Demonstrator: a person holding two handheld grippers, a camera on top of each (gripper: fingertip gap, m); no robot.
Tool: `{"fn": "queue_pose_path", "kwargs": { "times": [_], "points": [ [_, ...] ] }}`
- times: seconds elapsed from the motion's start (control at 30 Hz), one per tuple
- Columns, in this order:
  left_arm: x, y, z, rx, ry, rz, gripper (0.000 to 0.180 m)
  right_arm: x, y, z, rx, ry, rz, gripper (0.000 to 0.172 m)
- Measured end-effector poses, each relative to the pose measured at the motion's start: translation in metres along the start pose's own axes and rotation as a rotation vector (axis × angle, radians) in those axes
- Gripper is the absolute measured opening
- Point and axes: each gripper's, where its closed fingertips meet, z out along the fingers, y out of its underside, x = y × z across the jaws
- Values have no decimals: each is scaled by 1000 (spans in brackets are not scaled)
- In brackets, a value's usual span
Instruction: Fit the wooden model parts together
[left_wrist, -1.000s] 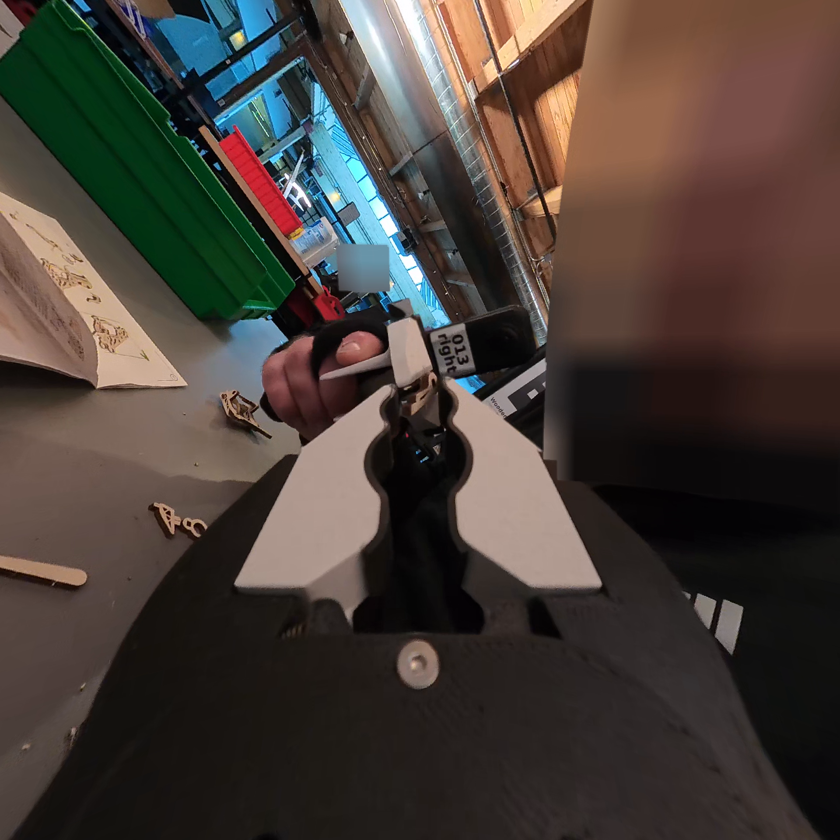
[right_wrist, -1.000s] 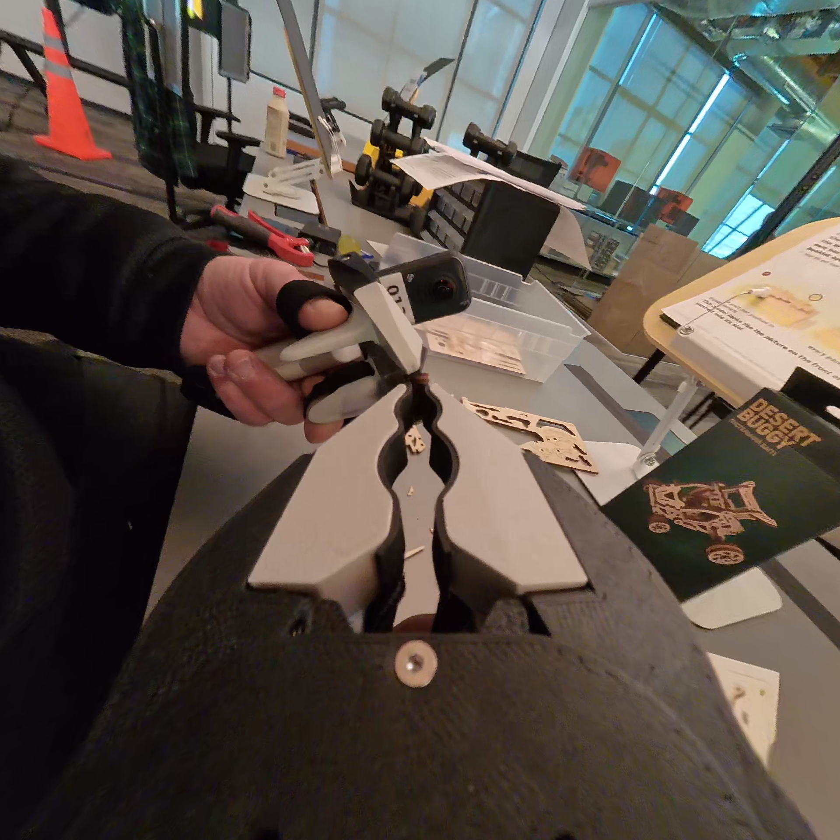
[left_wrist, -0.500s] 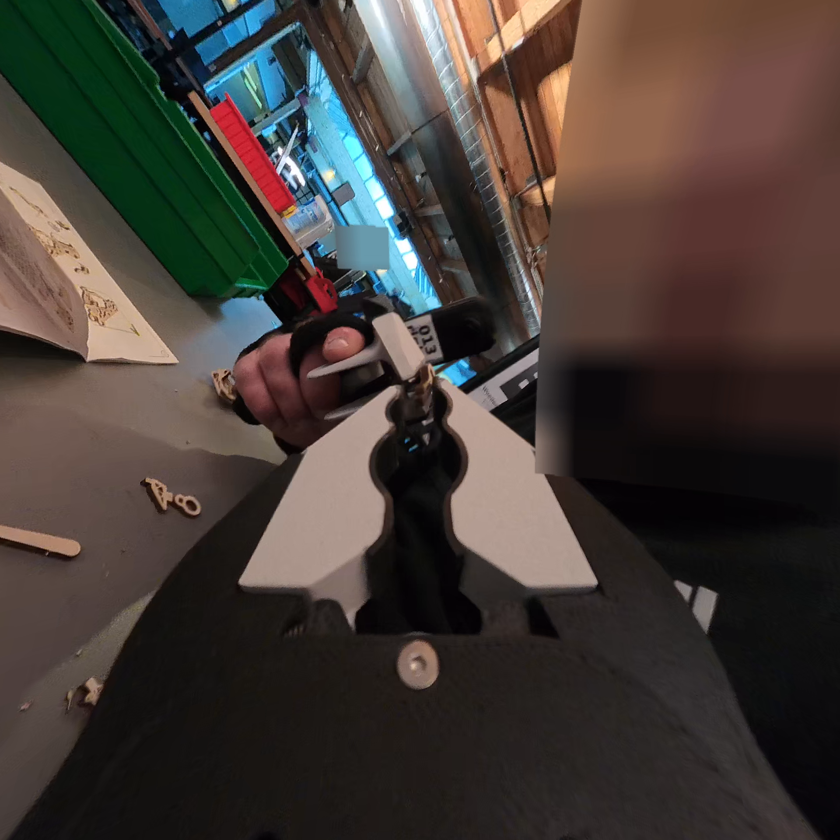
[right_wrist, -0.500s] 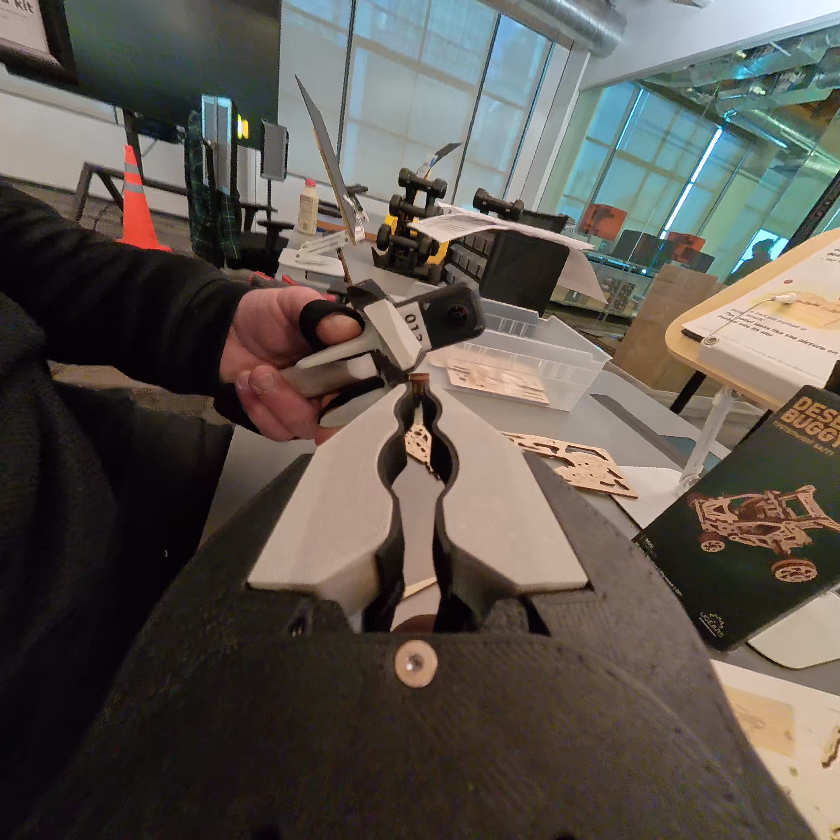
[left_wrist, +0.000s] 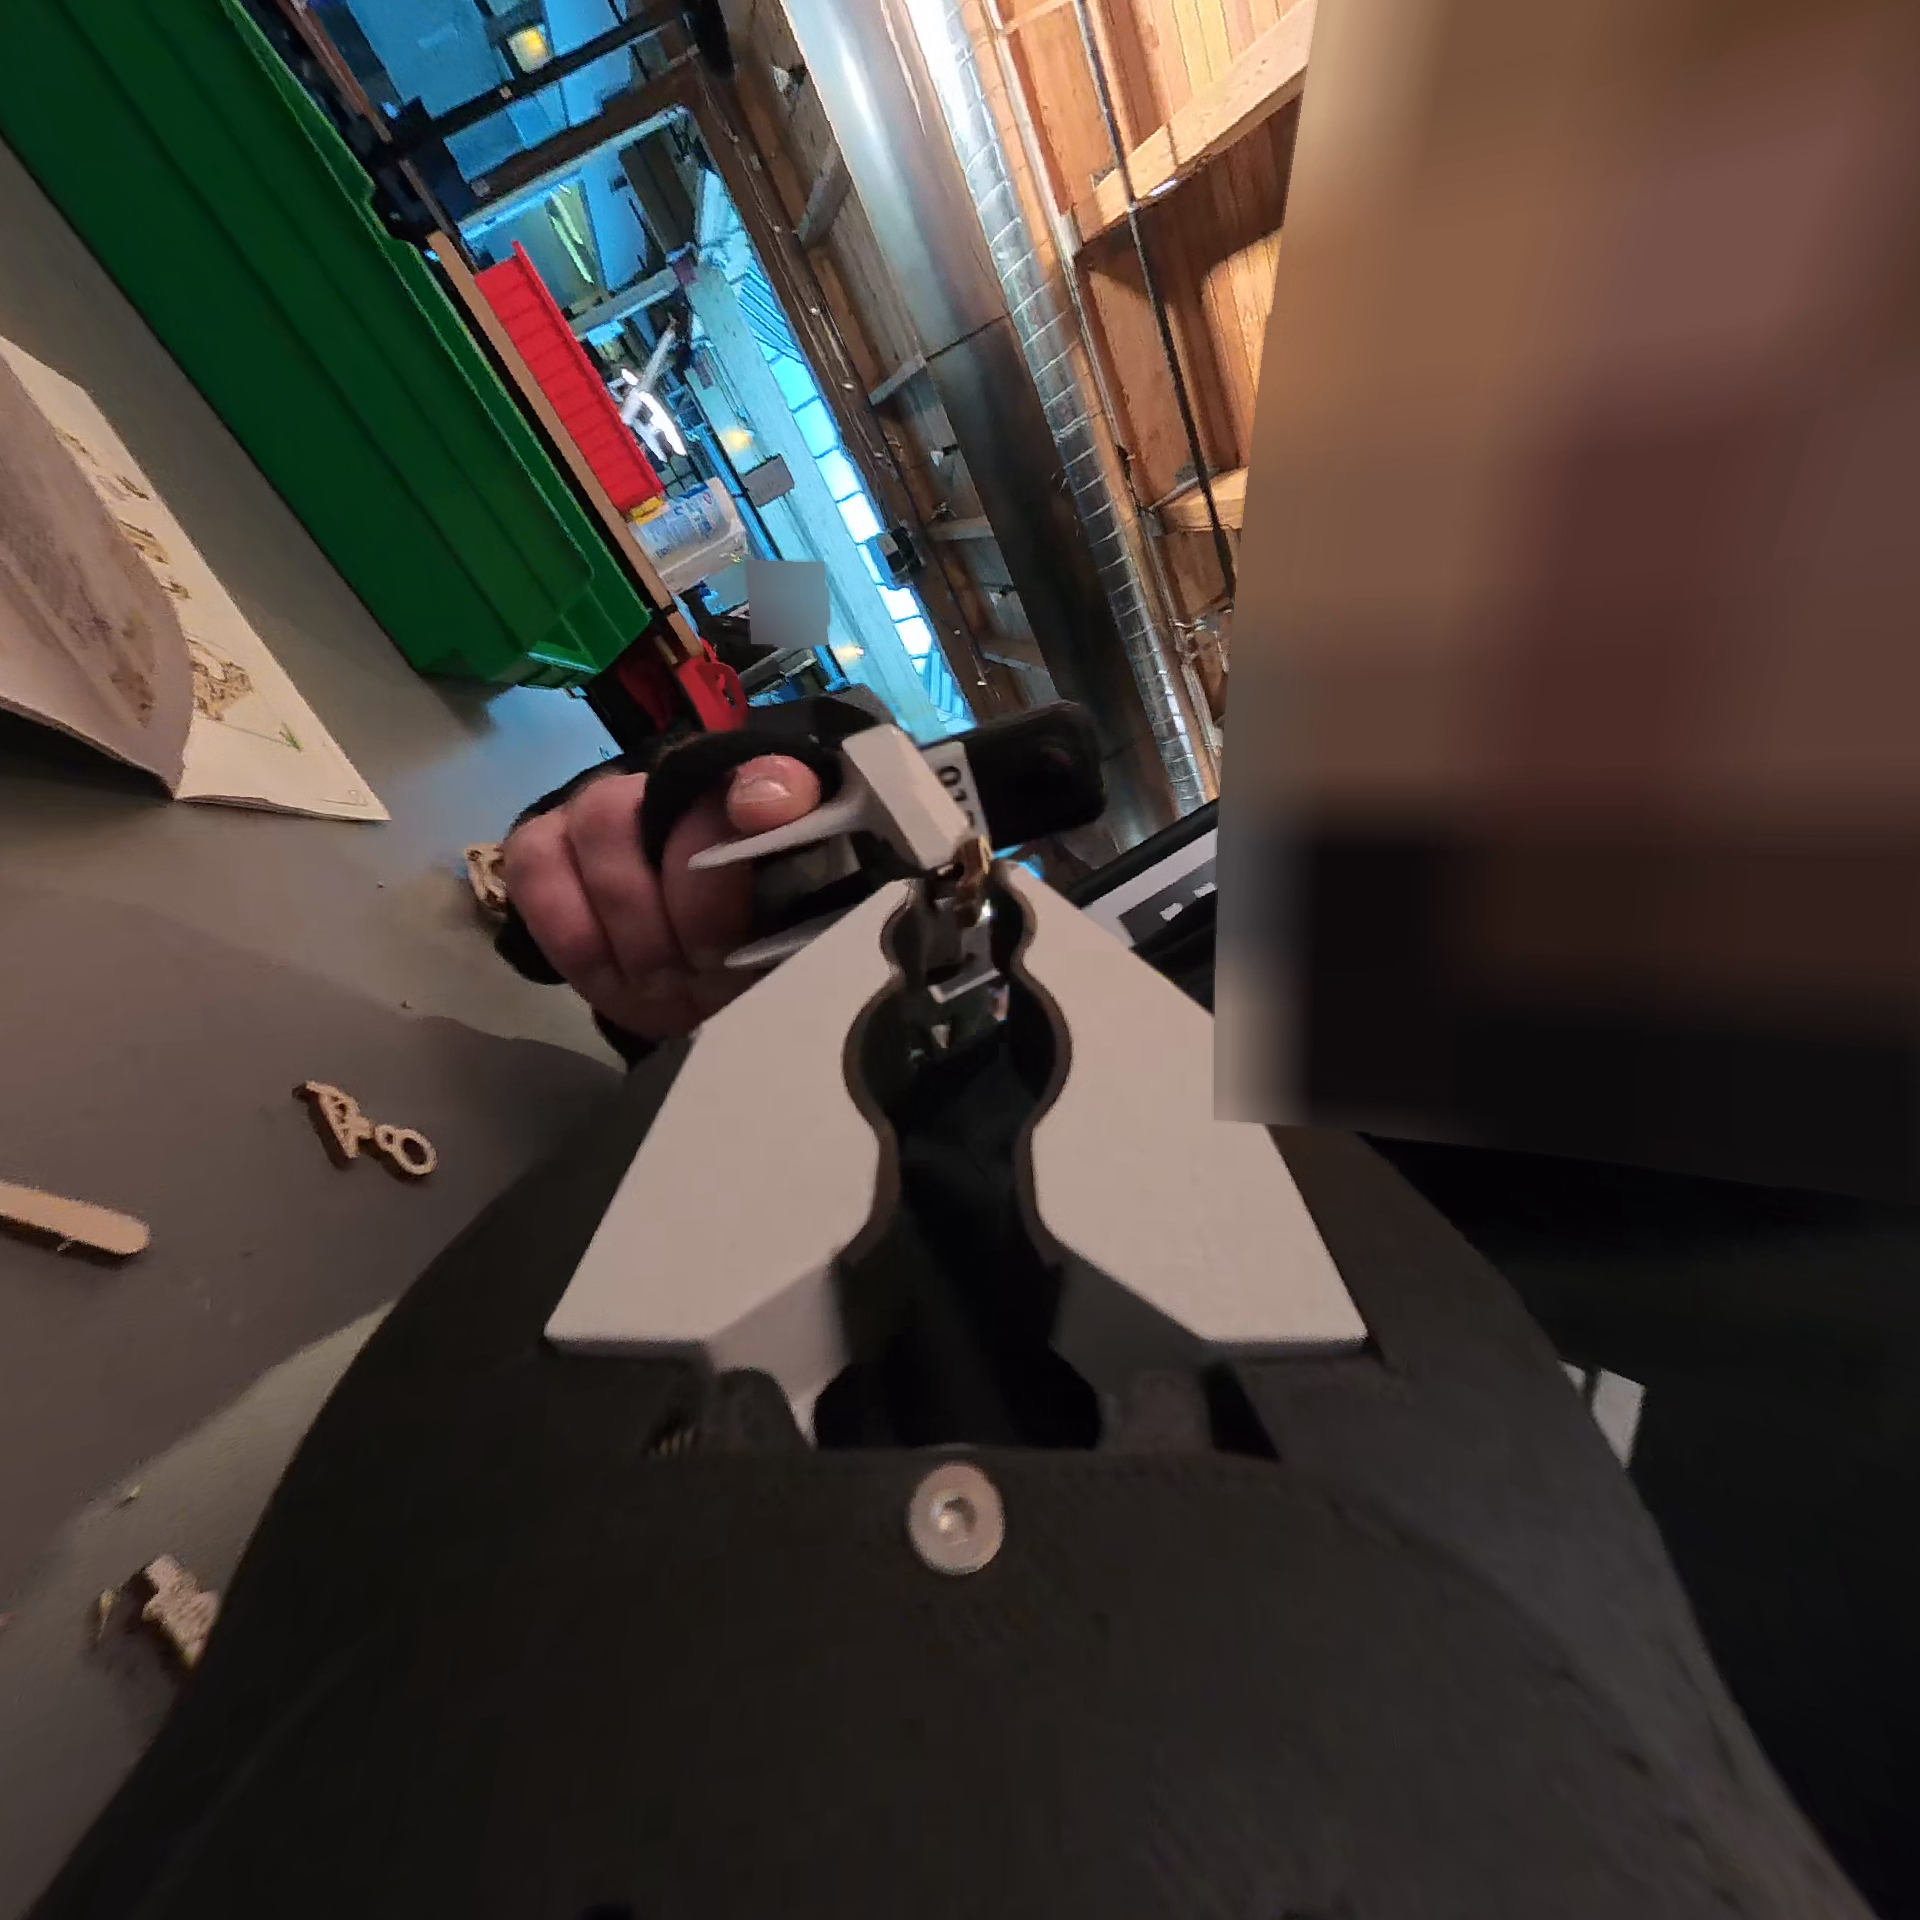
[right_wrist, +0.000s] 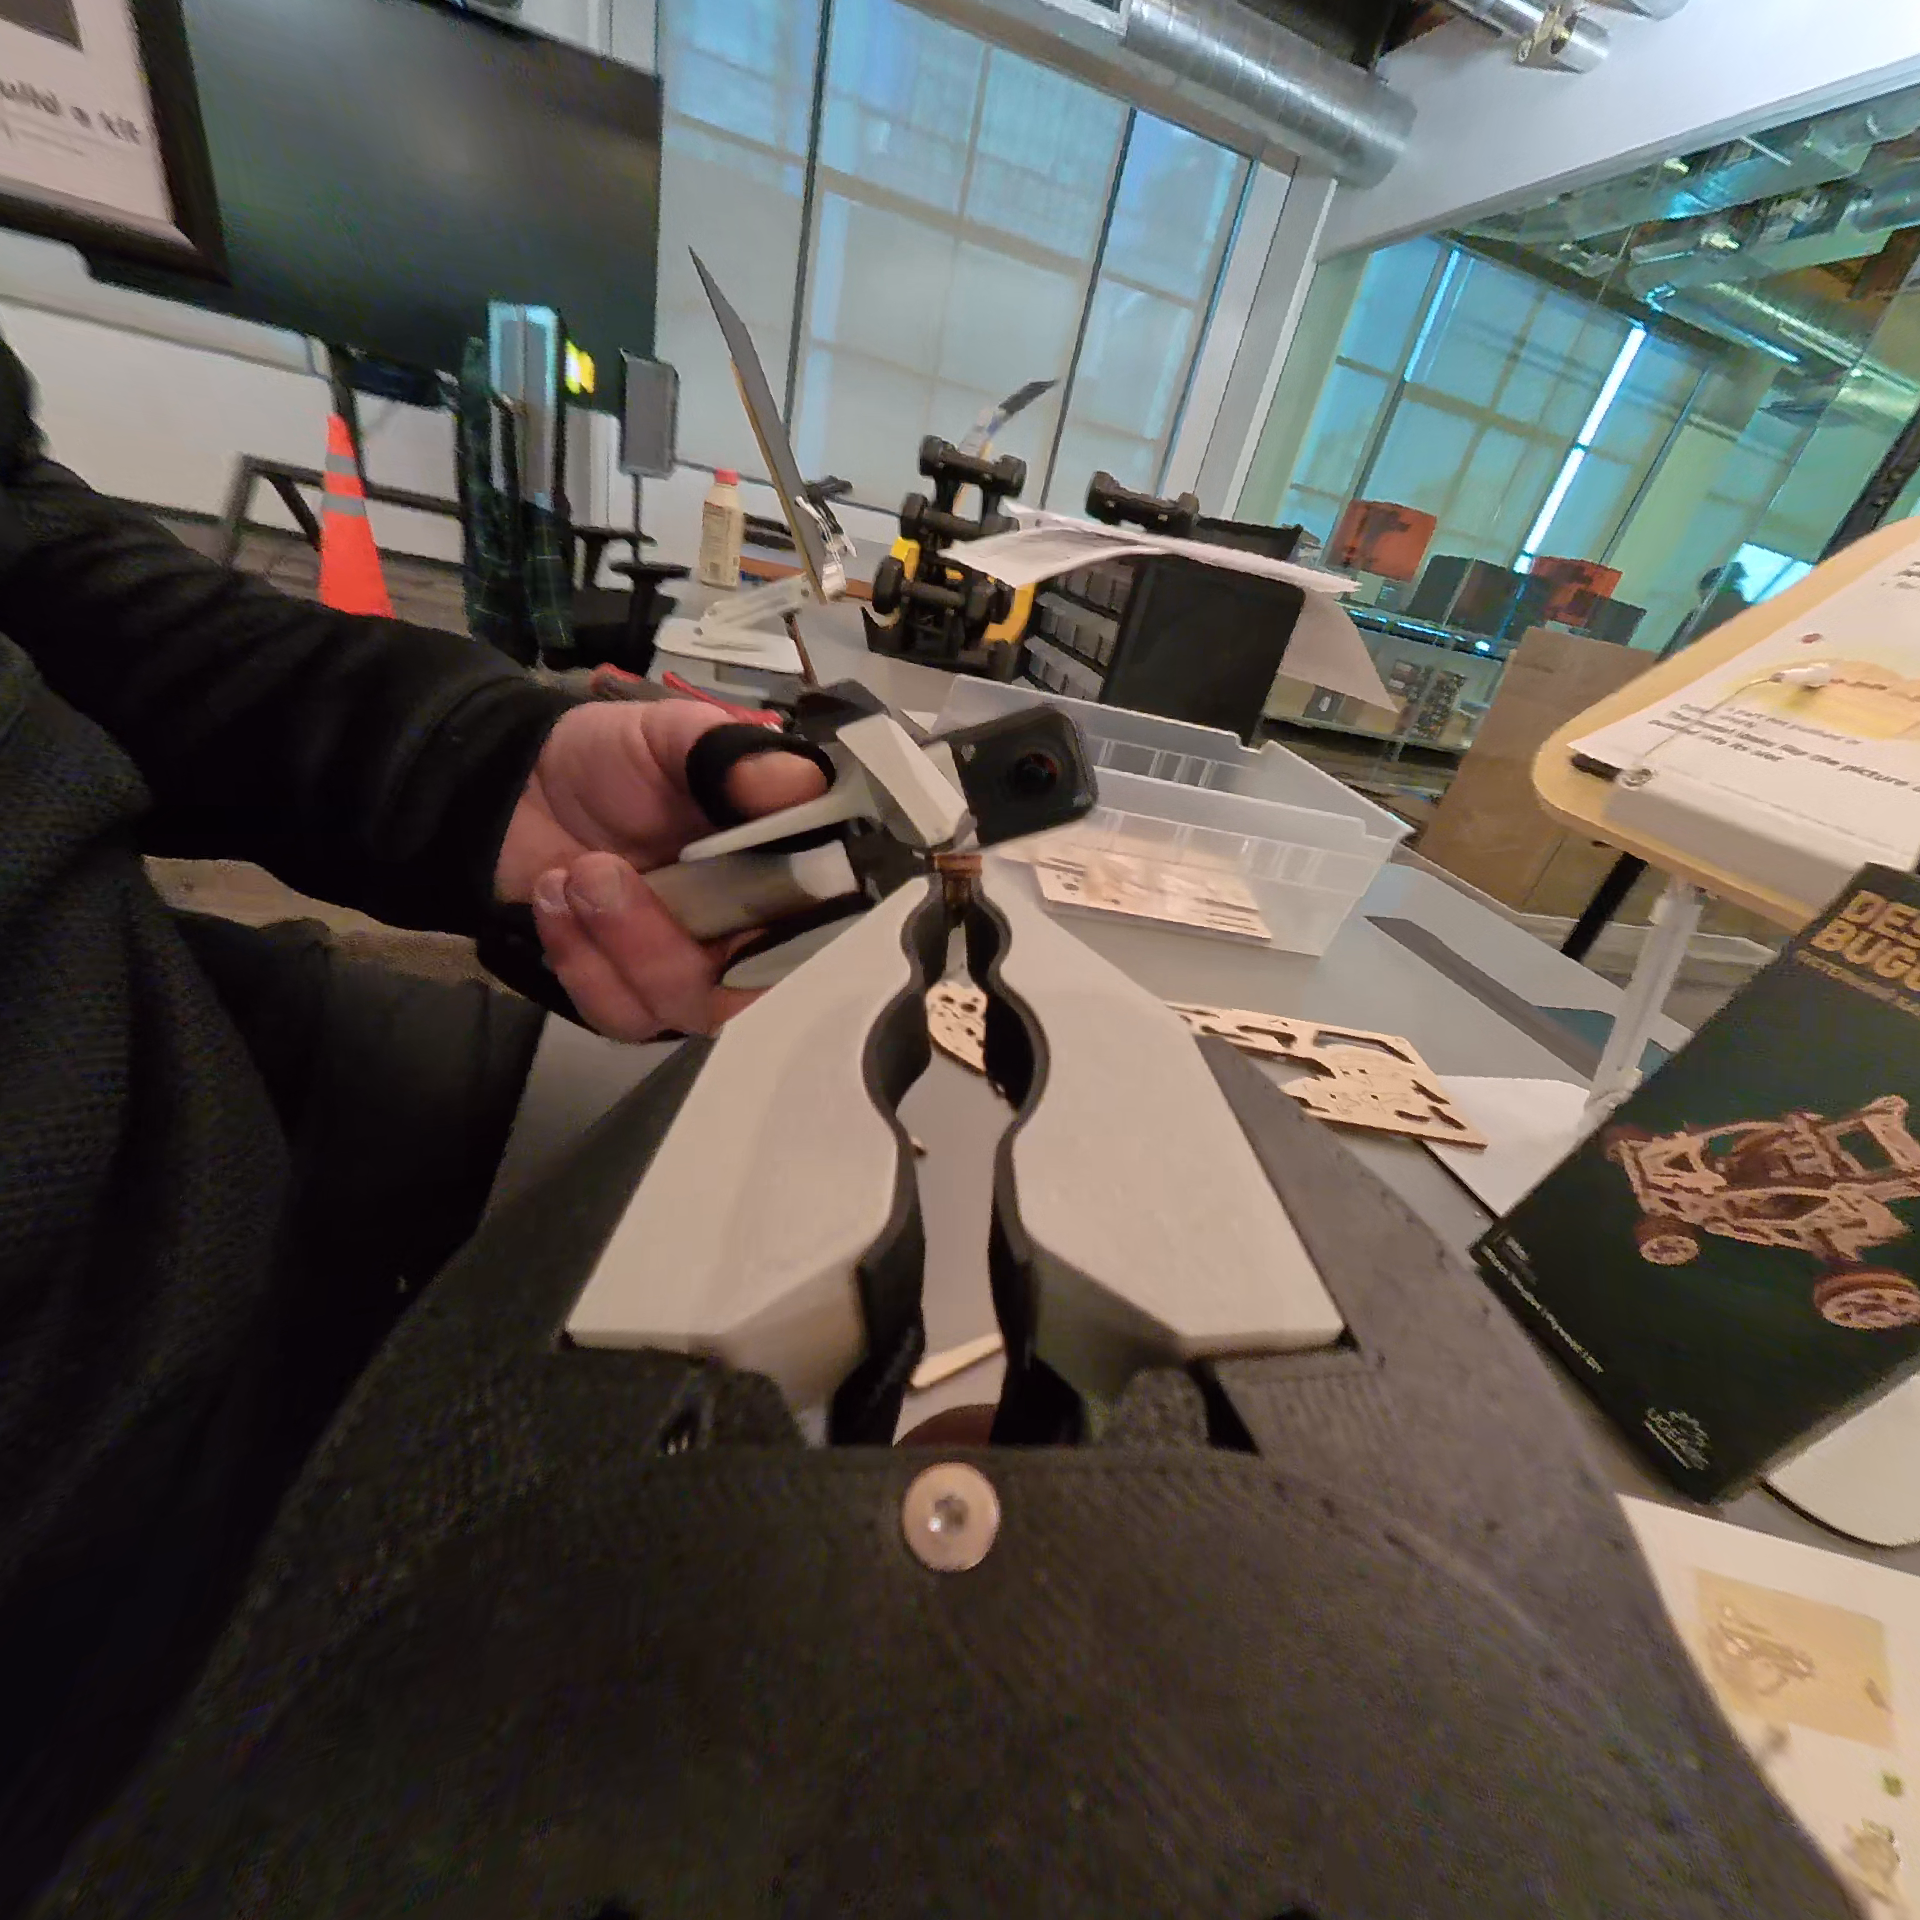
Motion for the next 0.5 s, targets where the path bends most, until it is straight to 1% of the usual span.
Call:
{"fn": "queue_pose_path", "kwargs": {
  "times": [0.1,0.23,0.33,0.4,0.5],
  "points": [
    [-3,-2,-3,5,-31,15,9,1,4,2,-29,19,-12,1],
    [-1,1,-6,-57,-53,96,8,-1,4,6,-65,26,-33,3],
    [3,3,-7,-85,-32,115,6,-2,0,7,-70,29,-53,5],
    [5,2,-6,-64,-2,123,4,-2,-2,7,-69,22,-17,11],
    [7,0,-7,-23,39,126,3,-2,-3,8,-73,22,18,9]
  ]
}}
